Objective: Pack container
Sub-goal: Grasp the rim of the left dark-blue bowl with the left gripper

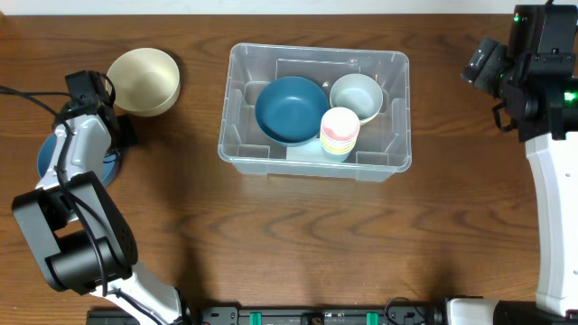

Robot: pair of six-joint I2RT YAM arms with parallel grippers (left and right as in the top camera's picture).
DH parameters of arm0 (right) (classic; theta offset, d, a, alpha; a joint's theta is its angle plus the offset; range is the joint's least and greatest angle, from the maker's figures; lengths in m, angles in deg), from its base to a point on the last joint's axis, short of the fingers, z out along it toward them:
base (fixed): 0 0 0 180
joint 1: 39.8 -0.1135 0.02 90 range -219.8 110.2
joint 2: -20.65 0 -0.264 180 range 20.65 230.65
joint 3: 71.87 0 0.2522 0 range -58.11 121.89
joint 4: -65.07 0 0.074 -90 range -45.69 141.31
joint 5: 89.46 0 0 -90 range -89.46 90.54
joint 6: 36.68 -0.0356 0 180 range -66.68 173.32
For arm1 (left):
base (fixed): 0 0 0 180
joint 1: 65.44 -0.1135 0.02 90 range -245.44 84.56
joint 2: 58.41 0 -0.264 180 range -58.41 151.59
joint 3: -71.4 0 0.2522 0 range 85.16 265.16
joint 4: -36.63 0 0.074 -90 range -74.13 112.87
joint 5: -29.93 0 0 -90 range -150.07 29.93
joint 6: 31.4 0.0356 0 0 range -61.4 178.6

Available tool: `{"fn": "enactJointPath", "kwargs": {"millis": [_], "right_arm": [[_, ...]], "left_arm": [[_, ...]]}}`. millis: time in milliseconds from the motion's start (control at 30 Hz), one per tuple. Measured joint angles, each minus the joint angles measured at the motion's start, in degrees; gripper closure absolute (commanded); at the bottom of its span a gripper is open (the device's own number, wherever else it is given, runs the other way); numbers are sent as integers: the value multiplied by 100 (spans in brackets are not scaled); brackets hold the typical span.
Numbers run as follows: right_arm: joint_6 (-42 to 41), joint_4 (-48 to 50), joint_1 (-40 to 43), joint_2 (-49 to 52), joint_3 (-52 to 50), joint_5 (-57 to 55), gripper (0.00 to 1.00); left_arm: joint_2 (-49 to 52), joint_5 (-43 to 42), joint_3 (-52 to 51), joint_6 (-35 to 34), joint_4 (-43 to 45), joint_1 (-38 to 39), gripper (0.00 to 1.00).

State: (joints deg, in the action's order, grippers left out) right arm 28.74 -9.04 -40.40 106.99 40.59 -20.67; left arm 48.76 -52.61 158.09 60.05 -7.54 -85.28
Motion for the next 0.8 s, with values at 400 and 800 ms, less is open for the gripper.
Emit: {"fn": "enactJointPath", "kwargs": {"millis": [400, 800], "right_arm": [[0, 0, 0, 0, 0, -2, 1], [0, 0, 0, 0, 0, 0, 1]], "left_arm": [[0, -2, 0, -39, 107, 0, 93], [299, 7, 0, -129, 168, 2, 94]]}}
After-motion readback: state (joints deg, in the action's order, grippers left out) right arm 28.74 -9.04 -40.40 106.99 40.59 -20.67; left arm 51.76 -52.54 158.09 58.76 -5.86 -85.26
